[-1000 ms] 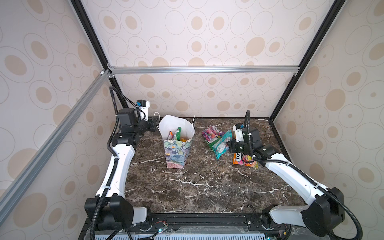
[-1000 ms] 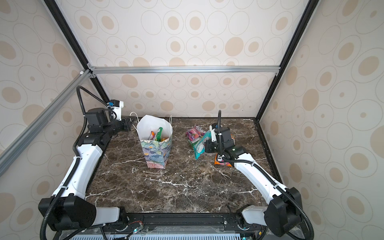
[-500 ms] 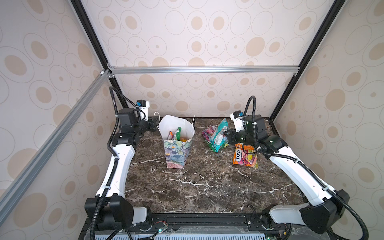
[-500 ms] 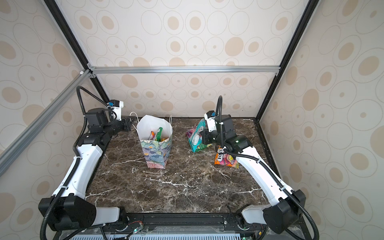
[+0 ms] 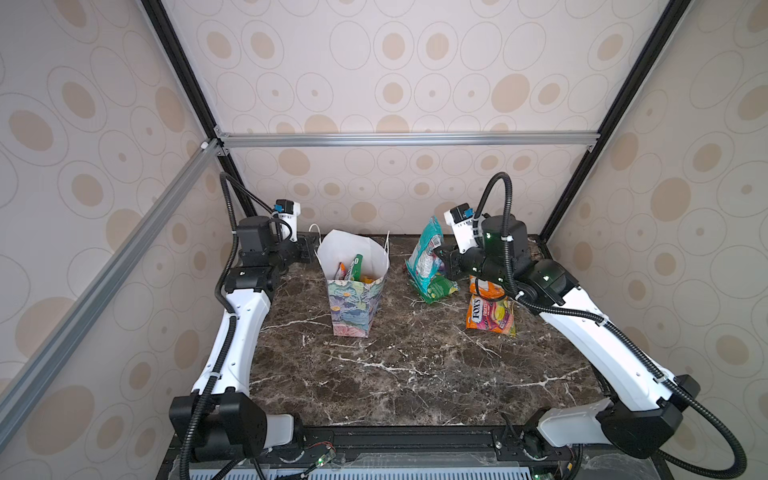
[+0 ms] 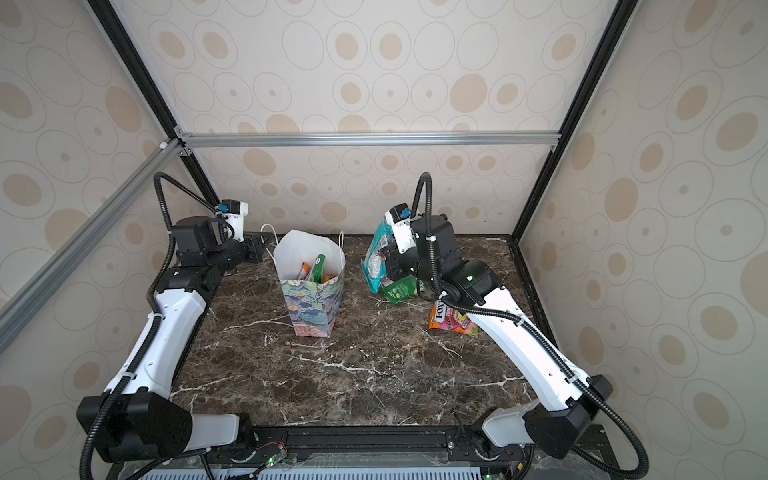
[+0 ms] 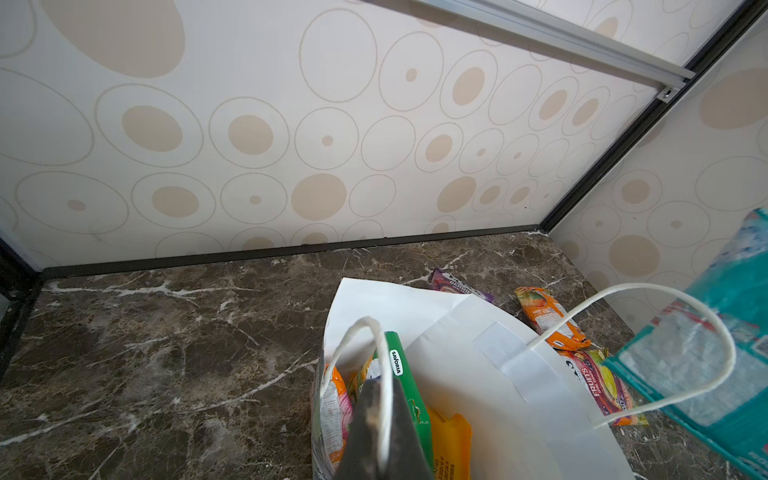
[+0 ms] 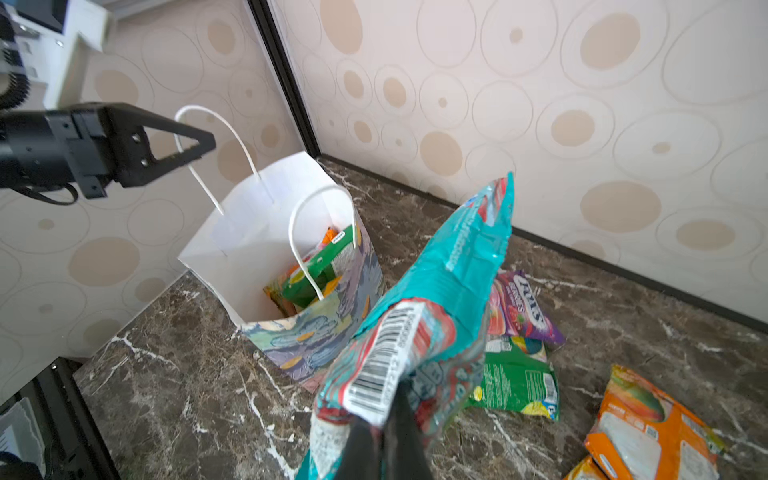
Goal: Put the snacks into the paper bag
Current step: 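Lift the teal packet with the right gripper off the table, then carry the teal packet over the paper bag held by the left gripper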
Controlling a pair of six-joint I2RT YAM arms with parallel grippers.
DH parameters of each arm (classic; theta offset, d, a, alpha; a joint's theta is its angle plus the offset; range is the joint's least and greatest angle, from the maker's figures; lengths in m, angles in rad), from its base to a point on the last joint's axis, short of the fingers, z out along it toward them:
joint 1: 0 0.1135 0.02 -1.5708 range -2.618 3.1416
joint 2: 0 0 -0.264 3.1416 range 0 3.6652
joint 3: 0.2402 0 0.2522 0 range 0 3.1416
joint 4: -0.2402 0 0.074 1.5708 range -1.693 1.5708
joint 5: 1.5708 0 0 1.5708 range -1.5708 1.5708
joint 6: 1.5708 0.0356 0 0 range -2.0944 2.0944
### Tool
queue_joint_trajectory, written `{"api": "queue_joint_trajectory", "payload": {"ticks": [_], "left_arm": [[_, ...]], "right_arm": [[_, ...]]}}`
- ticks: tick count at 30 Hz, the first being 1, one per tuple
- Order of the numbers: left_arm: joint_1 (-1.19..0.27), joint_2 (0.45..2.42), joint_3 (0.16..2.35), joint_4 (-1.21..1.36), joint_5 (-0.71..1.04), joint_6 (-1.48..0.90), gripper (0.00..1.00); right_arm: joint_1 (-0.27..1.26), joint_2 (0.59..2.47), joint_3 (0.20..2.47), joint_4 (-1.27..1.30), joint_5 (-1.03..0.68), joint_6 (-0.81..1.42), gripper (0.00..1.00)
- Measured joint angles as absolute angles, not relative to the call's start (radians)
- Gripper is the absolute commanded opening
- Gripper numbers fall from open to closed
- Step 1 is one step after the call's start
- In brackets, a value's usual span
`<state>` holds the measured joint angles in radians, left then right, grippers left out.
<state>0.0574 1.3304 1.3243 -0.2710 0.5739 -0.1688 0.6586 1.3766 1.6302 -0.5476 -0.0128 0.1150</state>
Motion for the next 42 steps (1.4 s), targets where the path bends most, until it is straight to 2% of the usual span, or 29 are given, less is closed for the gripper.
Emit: {"api": "queue_joint_trajectory", "payload": {"ticks": [20, 28, 42], "left_arm": [[0.049, 1.317, 1.317, -0.271, 0.574, -0.169, 0.0], [0.046, 1.317, 1.317, -0.271, 0.574, -0.169, 0.0], [0.037, 1.317, 1.317, -0.271, 0.557, -0.168, 0.0]], "right_arm": [[0.818, 1.539, 1.966, -0.585, 0.207, -0.003, 0.0], [0.923, 1.681, 2.172, -0.591, 0.31, -0.105, 0.0], [1.007, 1.873, 2.406, -0.622, 0.423, -0.216, 0.0]]}}
